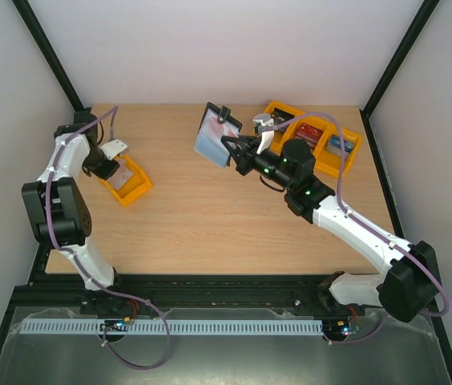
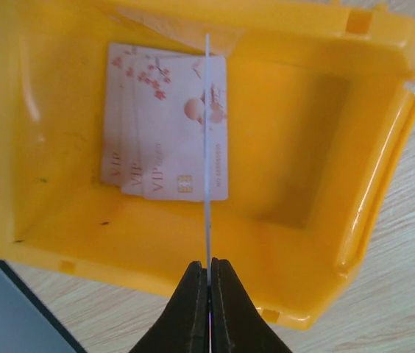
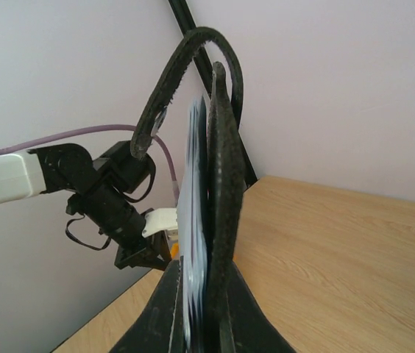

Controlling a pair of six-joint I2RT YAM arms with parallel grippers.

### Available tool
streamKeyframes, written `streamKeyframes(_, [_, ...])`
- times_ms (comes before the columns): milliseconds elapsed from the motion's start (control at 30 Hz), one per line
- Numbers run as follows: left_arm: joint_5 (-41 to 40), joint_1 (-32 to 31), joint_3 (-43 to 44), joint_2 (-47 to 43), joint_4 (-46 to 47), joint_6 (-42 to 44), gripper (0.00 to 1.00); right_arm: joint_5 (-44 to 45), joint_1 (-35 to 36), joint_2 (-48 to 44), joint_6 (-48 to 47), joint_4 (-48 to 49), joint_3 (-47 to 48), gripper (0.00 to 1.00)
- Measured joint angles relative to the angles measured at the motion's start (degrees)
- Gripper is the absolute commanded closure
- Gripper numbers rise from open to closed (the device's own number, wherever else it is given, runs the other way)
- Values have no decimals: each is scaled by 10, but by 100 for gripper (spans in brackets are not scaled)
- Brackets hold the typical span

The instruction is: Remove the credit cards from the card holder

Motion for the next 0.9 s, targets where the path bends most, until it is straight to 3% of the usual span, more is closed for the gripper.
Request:
streamKeyframes(267, [-5,0,0,33,-19,10,98,-3,0,1,-8,-1,0,98])
streamKeyframes(467, [-26,0,51,121,-39,10,98,-5,0,3,-13,-10,0,98])
streamKeyframes(667, [-35,0,93,148,-47,12,98,-7,0,3,-17,-11,0,98])
streamKeyframes(900, [-48,0,141,187,-58,10,74,-11,0,4,-19,-11,0,98])
